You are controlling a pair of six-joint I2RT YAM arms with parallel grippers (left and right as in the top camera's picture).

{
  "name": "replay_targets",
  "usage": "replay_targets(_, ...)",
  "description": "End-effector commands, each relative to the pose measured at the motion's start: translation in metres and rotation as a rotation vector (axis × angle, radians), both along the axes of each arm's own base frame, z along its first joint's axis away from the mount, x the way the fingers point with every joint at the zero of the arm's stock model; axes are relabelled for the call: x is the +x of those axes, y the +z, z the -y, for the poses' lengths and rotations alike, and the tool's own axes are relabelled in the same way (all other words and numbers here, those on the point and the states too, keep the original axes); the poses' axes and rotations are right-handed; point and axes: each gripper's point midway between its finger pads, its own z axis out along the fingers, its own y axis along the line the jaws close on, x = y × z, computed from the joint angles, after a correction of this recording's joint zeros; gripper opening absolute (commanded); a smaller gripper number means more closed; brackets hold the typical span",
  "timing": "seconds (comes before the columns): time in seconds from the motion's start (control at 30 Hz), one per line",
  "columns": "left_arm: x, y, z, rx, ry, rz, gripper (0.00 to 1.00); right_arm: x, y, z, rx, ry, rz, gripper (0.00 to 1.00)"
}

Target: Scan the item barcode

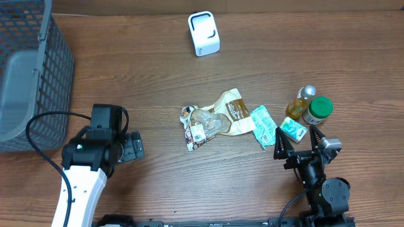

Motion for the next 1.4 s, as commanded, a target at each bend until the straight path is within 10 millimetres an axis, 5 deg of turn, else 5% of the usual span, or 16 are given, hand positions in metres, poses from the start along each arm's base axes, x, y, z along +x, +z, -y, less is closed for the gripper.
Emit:
replay_targets(0.0, 0.015, 0.002, 0.003, -0.014, -0.003, 0.155, 1.00, 0.000, -0.002, 0.001, -0.007, -0.001, 0.003, 1.00)
replay_targets(0.23, 0.068, 0.043, 0.041, -0.220, -0.123, 0.682, 1.00, 0.000, -0.002, 0.001, -0.007, -0.001, 0.003, 1.00)
replay_targets(0.43, 0.061, 0.073, 0.056, -0.291, -0.229, 1.066, 1.00, 0.000, -0.002, 0.001, -0.007, -0.001, 0.003, 1.00)
replay_targets(0.6, 0.049, 0.077, 0.057, -0.294, -0.259, 1.231, 1.00, 0.000, -0.002, 0.001, -0.007, -0.001, 0.003, 1.00)
replay_targets(1.0, 0.032, 0.065, 0.054, -0.230, -0.296, 1.272, 1.00, 0.000, -0.002, 0.001, -0.007, -0.001, 0.003, 1.00)
replay_targets(1.37, 0.021, 0.025, 0.045, -0.129, -0.302, 1.122, 1.00, 0.000, -0.002, 0.001, -0.007, -0.001, 0.003, 1.00)
